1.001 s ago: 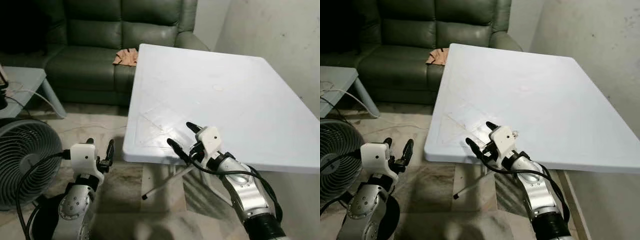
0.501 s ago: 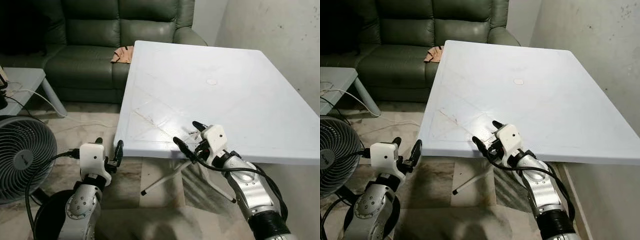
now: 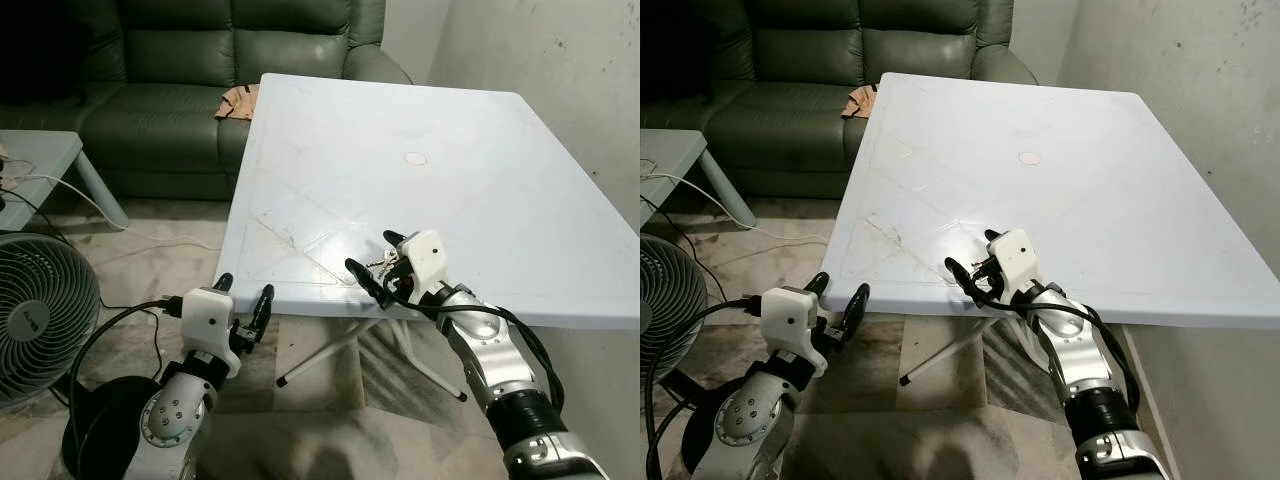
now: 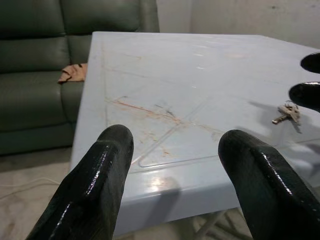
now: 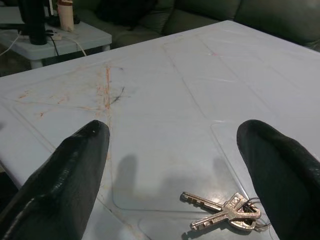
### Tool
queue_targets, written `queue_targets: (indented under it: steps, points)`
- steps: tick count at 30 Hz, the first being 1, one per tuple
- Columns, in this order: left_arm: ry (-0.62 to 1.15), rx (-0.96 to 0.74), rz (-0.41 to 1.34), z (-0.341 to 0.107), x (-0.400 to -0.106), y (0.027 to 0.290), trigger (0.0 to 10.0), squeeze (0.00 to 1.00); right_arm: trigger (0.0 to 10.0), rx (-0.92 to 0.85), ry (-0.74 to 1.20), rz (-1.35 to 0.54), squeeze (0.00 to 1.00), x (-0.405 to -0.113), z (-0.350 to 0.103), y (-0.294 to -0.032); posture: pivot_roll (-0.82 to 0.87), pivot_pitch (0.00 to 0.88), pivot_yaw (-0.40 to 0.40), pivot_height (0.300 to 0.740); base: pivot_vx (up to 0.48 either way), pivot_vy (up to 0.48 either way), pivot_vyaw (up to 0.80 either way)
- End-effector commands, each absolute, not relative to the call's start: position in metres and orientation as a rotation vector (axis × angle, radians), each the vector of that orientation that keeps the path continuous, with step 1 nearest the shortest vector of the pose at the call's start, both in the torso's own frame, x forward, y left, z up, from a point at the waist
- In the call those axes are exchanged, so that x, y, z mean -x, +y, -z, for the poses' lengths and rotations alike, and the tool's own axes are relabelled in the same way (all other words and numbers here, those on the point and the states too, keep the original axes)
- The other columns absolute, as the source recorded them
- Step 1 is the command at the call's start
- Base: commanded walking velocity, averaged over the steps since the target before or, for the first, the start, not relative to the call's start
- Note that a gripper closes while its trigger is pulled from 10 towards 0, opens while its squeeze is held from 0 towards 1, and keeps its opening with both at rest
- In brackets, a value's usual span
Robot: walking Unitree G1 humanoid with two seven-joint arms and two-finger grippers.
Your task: Hang keys on a hook
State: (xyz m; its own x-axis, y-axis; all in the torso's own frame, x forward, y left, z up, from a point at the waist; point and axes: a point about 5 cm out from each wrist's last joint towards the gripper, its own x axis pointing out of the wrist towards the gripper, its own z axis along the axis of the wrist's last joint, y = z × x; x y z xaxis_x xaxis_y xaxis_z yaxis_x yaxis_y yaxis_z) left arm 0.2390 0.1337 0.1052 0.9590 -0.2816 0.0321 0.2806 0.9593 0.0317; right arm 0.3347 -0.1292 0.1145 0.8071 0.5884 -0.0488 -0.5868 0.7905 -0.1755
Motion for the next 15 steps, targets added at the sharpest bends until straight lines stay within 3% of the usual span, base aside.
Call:
queue_targets:
  steps: [1,7,15]
  points:
    - [-0.045,-0.058,0.321,-0.109,-0.234,0.129,10.0,0.0,10.0,0.154,0.011,-0.62,0.0,-0.343,-0.116,-0.131,-0.02,0.12,-0.058,0.74,0.0,0.0,0.0]
    - [-0.045,-0.079,0.369,-0.113,-0.225,0.121,10.0,0.0,10.0,-0.005,0.082,-0.576,0.0,-0.362,-0.12,-0.13,0.0,0.158,-0.062,0.74,0.0,0.0,0.0]
    - [-0.03,-0.078,0.378,-0.113,-0.216,0.117,10.0,0.0,10.0,-0.044,0.11,-0.546,0.0,-0.371,-0.122,-0.133,0.0,0.191,-0.062,0.74,0.0,0.0,0.0]
